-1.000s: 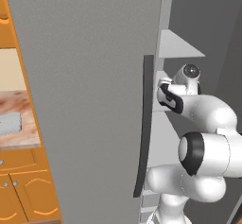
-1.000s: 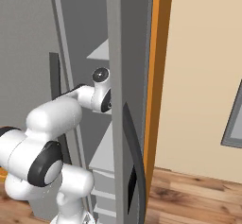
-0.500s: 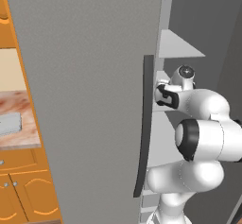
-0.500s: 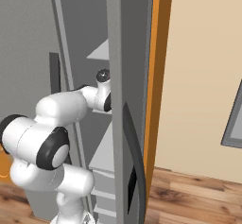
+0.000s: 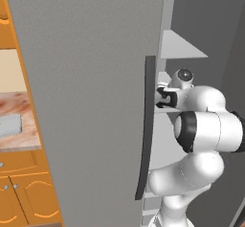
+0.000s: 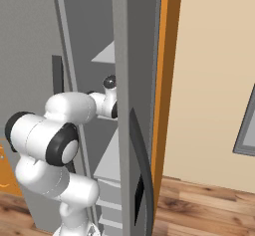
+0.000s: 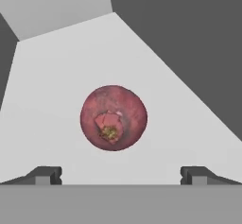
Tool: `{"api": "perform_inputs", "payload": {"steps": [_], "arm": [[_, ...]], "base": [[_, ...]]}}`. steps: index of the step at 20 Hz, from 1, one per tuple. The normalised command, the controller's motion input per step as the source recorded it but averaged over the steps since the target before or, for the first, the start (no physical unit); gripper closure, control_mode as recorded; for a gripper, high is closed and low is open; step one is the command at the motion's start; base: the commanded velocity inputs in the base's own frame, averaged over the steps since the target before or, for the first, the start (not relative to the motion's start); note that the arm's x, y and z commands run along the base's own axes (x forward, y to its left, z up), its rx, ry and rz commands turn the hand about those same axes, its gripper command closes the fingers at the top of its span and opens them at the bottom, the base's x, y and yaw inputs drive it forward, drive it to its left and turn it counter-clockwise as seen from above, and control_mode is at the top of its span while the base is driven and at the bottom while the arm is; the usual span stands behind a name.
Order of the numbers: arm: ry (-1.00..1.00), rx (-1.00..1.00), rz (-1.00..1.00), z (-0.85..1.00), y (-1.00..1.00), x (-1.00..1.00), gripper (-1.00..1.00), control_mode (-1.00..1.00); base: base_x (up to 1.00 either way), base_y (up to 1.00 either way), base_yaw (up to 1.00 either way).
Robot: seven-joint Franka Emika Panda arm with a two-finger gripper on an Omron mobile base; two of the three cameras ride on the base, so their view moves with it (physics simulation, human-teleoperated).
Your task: Take the sweet potato and onion out of the freezer and place them in the tupperware container on the counter. Then put the tupperware containing the vegetables back in the freezer.
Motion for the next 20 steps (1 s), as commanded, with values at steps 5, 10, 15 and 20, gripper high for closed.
{"api": "perform_inputs", "payload": {"steps": [5,10,15,20], "arm": [[0.0,0.0,0.0,-0.06,-0.02,0.25,-1.0,-1.0],[0.0,0.0,0.0,-0.02,-0.03,0.23,-1.0,-1.0],[0.0,0.0,0.0,-0.07,-0.06,0.12,-1.0,-1.0],[0.0,0.0,0.0,-0.14,-0.08,0.12,-1.0,-1.0]], "base": [[0.0,0.0,0.0],[0.0,0.0,0.0],[0.0,0.0,0.0],[0.0,0.0,0.0]]}}
